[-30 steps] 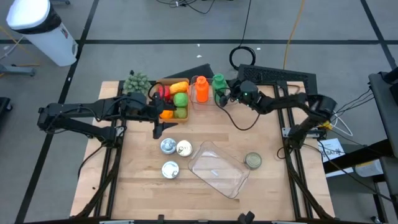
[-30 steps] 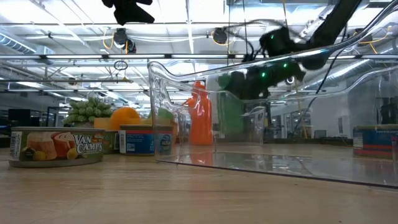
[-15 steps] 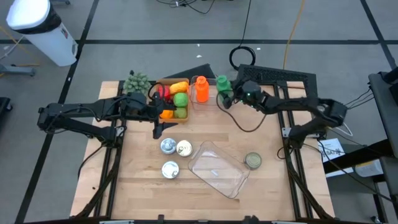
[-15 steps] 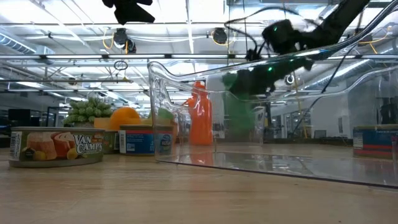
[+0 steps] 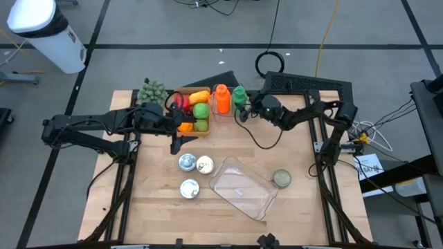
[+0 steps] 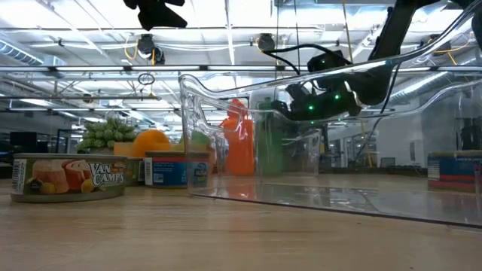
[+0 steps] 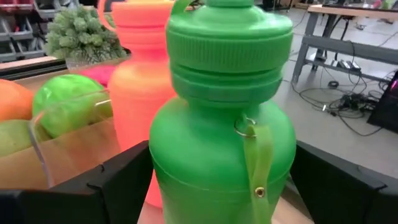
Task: Pick & Place Food Item
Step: Put the green water bottle into the top transparent bin, then put the right blue pink tuna can into the bottom transparent bin
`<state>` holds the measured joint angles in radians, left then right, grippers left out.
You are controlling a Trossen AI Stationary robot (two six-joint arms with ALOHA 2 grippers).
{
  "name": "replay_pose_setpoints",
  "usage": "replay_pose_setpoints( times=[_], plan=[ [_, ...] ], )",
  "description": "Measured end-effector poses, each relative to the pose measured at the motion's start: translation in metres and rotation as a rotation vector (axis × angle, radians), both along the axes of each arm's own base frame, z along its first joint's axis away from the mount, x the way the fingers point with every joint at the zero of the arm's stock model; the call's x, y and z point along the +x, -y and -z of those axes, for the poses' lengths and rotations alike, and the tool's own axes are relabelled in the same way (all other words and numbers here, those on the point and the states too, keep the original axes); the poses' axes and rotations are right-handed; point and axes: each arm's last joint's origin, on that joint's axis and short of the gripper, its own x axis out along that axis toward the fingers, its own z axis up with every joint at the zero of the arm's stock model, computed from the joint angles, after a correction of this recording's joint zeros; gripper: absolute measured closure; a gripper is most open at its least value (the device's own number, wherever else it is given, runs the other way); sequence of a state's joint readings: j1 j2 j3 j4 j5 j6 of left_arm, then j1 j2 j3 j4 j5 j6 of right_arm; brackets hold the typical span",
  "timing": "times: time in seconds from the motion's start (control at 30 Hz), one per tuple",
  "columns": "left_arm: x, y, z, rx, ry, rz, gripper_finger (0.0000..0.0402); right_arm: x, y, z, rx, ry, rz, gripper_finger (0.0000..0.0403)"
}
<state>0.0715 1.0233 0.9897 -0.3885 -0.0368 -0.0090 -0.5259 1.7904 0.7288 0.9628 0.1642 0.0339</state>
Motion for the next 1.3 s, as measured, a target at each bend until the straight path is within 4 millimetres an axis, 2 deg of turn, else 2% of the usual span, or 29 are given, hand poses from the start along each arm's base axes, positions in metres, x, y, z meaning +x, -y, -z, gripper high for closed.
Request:
replay_pose_setpoints(
  times=[0.13,0.37,0.7,0.83,0.97,1.1,1.2,1.3],
  plan=[
    [0.0,0.0,0.0,0.002,-0.002,0.002,0.0091,0.0,-0.001,0.003,0.01,-0.019,0.015,0.0048],
    [0.0,0.0,0.0,0.001,-0.003,0.001,0.0092,-0.003,-0.003,-0.006,0.018,-0.039,0.013,0.0047],
    [0.0,0.0,0.0,0.0,-0.003,0.001,0.0092,-0.018,-0.011,-0.033,0.061,-0.105,0.012,0.0046],
    [0.0,0.0,0.0,0.0,-0.003,0.001,0.0091,-0.026,-0.021,-0.046,0.103,-0.131,0.004,0.0046],
    [0.0,0.0,0.0,0.001,-0.002,0.001,0.0091,-0.038,-0.047,-0.065,0.209,-0.157,-0.101,0.0046],
    [0.0,0.0,0.0,0.006,-0.003,0.003,0.0091,-0.059,-0.092,-0.089,0.336,-0.184,-0.283,0.0046],
    [0.0,0.0,0.0,0.015,-0.003,0.001,0.0091,-0.08,-0.126,-0.097,0.434,-0.272,-0.361,0.0046],
    [0.0,0.0,0.0,0.013,-0.003,-0.012,0.0091,-0.104,-0.154,-0.095,0.569,-0.392,-0.393,0.0046]
  ],
)
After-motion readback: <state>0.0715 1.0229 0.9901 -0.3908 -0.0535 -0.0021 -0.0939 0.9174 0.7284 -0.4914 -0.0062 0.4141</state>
